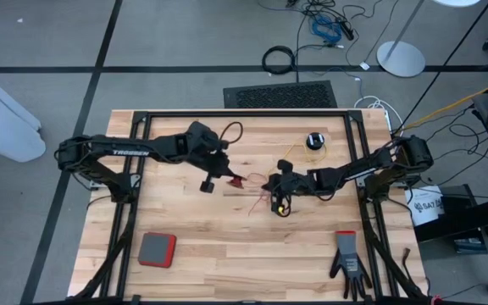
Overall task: Coil cords
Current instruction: Coil the red wire on the spool
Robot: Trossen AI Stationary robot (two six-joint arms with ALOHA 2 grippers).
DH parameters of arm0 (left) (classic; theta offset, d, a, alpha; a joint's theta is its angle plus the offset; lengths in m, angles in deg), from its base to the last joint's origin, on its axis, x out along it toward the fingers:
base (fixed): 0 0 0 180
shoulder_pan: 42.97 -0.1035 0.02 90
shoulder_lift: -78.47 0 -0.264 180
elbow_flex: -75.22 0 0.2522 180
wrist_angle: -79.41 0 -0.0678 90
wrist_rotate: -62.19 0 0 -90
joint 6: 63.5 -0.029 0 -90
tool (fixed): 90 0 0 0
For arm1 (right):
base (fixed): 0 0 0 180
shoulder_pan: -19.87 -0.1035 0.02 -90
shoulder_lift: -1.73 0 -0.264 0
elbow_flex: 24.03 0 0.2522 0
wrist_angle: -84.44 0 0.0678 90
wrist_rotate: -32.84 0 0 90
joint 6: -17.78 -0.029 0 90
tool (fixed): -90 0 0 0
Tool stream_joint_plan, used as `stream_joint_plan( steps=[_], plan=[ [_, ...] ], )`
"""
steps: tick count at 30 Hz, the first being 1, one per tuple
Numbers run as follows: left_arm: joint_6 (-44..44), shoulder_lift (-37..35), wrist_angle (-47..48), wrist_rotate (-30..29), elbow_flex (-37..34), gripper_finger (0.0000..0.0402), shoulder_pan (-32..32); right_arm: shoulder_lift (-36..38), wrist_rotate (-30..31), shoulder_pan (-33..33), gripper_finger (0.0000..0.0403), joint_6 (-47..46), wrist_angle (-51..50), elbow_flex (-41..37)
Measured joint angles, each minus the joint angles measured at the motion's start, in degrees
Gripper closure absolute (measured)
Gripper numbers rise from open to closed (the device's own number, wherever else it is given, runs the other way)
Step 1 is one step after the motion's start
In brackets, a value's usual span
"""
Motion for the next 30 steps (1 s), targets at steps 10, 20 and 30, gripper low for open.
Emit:
stream_joint_plan(
  steps=[10,20,30],
  plan=[
    [-1.37,0.06,4.76,-7.32,0.00,0.0398,0.65,3.86,2.71,-0.13,0.0403,-0.60,0.14,0.00],
    [-3.71,3.15,-2.54,-20.19,0.00,0.0398,2.79,6.30,1.13,-0.37,0.0403,-0.93,4.36,-0.02],
    [-3.10,11.13,-22.16,-34.05,0.00,0.0398,5.63,6.30,7.30,-0.33,0.0403,-0.89,13.98,-0.07]
  ],
)
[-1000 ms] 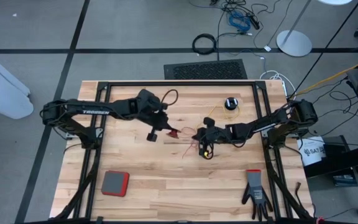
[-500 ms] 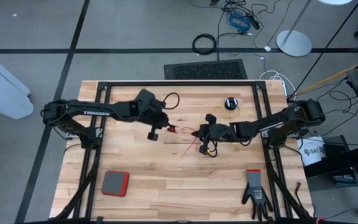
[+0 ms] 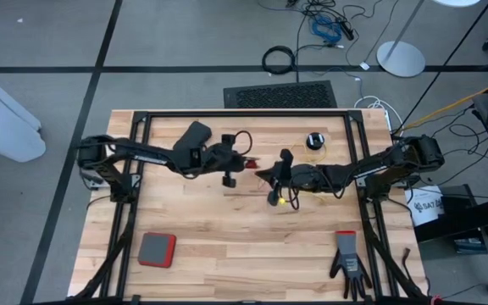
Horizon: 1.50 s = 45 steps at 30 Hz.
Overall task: Coil cords
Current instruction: Coil the red wire on the spool
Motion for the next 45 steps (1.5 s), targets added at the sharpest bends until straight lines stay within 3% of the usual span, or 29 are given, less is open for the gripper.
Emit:
stream_joint_plan(
  steps=[8,20,27,35,45],
  plan=[
    [4.38,3.80,-18.19,-5.14,0.00,0.0398,0.79,-1.83,9.33,-0.04,0.0403,3.32,7.47,0.02],
    [14.88,5.22,-30.63,-5.70,0.00,0.0398,0.86,-8.04,19.80,-0.17,0.0403,11.11,14.61,0.07],
    [22.32,5.11,-34.45,-0.86,0.00,0.0398,0.52,-8.13,25.49,-1.14,0.0403,18.45,17.27,0.07],
    [30.65,4.79,-35.95,6.23,0.00,0.0398,-1.06,-8.13,25.64,-1.66,0.0402,24.10,18.37,0.07],
    [32.78,2.55,-35.81,13.31,0.15,0.0398,-3.11,-8.13,25.44,-4.51,0.0386,28.80,18.56,0.07]
  ],
)
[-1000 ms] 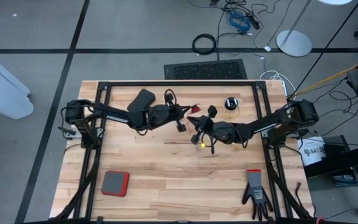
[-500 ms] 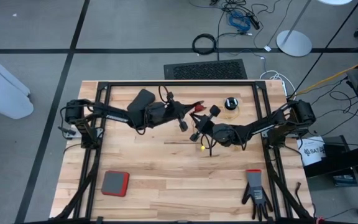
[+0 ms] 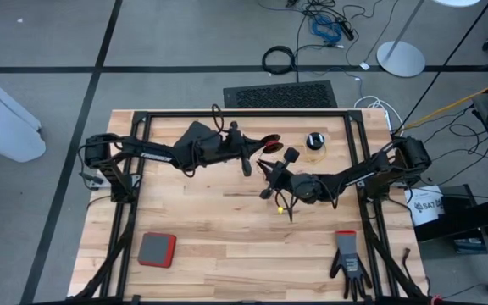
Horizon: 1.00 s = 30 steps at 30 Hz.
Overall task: Coil cords
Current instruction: Coil the red wire on the spool
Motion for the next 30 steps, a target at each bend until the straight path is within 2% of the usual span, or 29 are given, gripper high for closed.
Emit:
stream_joint_plan(
  steps=[19,26,30],
  plan=[
    [-0.06,-9.13,10.16,24.36,0.02,0.0398,-2.96,-0.04,-1.62,-1.52,0.0385,-0.81,-2.45,0.00],
    [-0.04,-10.56,10.31,29.43,0.02,0.0398,-2.91,-0.04,-2.04,-0.92,0.0385,-4.17,-5.07,0.00],
    [-0.10,-11.08,11.45,29.65,0.02,0.0398,-2.91,-0.04,-6.63,-0.64,0.0385,-5.32,-5.17,-0.01]
  ],
)
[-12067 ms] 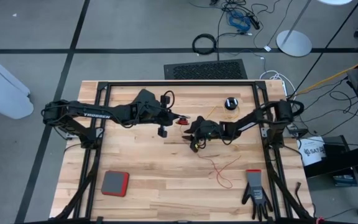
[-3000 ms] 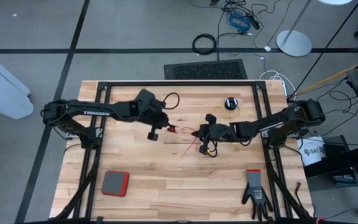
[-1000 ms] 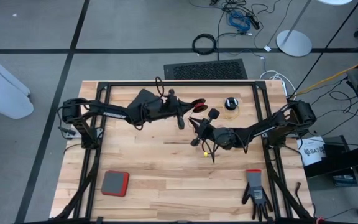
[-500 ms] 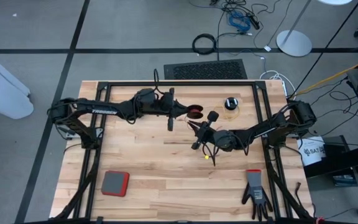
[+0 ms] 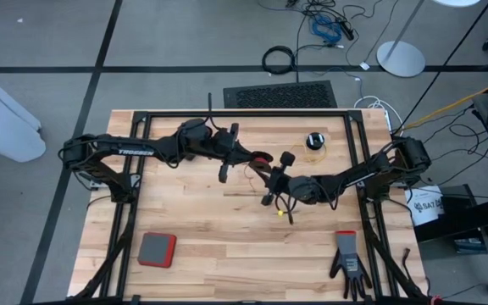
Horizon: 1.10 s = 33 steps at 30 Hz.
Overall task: Coil cords
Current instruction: Coil the red wire on the spool
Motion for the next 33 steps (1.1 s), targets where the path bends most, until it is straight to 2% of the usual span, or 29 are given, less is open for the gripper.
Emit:
stream_joint_plan(
  steps=[8,16,20,22,26,30,33],
  plan=[
    [-1.42,0.00,3.00,0.00,0.00,0.0398,0.02,0.02,-1.30,-1.27,0.0380,-3.56,-5.95,-0.02],
    [-2.05,0.00,3.86,0.00,-0.02,0.0398,0.01,3.42,-1.64,-2.81,0.0336,-10.34,-17.64,-0.04],
    [-2.49,0.00,3.86,0.00,-0.02,0.0398,0.00,4.24,-10.44,-2.34,0.0321,-14.22,-20.12,-0.04],
    [-3.04,0.00,3.97,0.00,-0.02,0.0398,0.00,4.21,-12.84,-1.90,0.0319,-14.99,-20.10,-0.08],
    [-3.05,0.00,4.04,0.00,-0.02,0.0398,0.02,4.09,-13.44,-0.37,0.0319,-16.06,-17.51,-1.83],
    [-3.04,0.02,4.39,0.00,-0.02,0.0398,0.02,4.09,-18.61,1.78,0.0318,-16.16,-6.94,-5.29],
    [-3.04,0.02,4.39,0.00,-0.02,0.0398,0.02,3.81,-19.56,3.16,0.0318,-16.21,-0.93,-7.65]
  ],
)
